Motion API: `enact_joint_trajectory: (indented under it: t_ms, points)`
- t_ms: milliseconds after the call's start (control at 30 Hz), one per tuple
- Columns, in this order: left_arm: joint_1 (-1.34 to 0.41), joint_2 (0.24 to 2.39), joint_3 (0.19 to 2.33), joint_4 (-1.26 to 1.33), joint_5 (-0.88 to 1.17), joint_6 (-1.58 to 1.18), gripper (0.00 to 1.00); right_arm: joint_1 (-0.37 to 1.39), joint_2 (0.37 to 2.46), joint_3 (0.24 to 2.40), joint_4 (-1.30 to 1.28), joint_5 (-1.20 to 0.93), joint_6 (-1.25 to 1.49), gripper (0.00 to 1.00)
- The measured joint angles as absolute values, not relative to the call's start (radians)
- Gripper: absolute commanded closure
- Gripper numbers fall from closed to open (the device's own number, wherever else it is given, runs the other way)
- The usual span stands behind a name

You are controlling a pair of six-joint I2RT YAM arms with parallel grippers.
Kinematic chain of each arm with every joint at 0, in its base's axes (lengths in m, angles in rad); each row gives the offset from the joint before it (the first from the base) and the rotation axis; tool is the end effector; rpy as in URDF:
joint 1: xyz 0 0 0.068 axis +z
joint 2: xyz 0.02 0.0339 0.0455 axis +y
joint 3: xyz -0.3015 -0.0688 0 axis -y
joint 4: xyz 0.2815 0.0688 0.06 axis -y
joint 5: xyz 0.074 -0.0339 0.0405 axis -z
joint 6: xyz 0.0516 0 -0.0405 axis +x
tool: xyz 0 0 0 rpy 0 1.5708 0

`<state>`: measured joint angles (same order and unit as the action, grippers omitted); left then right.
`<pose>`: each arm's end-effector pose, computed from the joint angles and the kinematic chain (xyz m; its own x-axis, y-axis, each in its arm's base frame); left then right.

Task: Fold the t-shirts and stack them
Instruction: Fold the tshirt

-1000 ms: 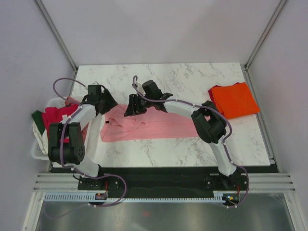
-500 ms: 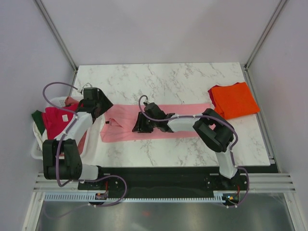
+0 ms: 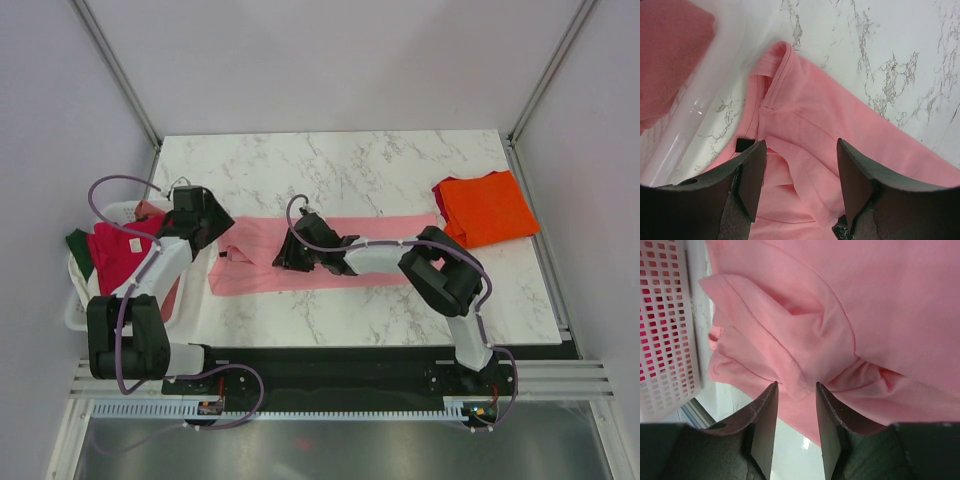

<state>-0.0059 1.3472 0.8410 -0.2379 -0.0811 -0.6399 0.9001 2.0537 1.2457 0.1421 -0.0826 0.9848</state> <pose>0.3207 0.0023 0.2385 -0.5112 -0.5921 -0.6229 -0.4475 0.8022 -0.3953 0.3053 0.3916 0.1410 -0.8964 0.2061 -0.3924 -0.1342 0.7177 0.6834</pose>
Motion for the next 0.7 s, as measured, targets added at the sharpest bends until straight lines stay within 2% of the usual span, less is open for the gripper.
enact_joint_trajectory:
  t_ms: [500, 700]
  points:
    - [-0.006, 1.348, 0.81, -0.25, -0.102, -0.64, 0.36, 0.908, 2.101, 1.308, 0.104, -0.057, 0.982, 0.57]
    - [-0.006, 1.347, 0.77, -0.248, -0.103, -0.64, 0.36, 0.914, 2.03, 1.321, -0.023, 0.039, 0.774, 0.56]
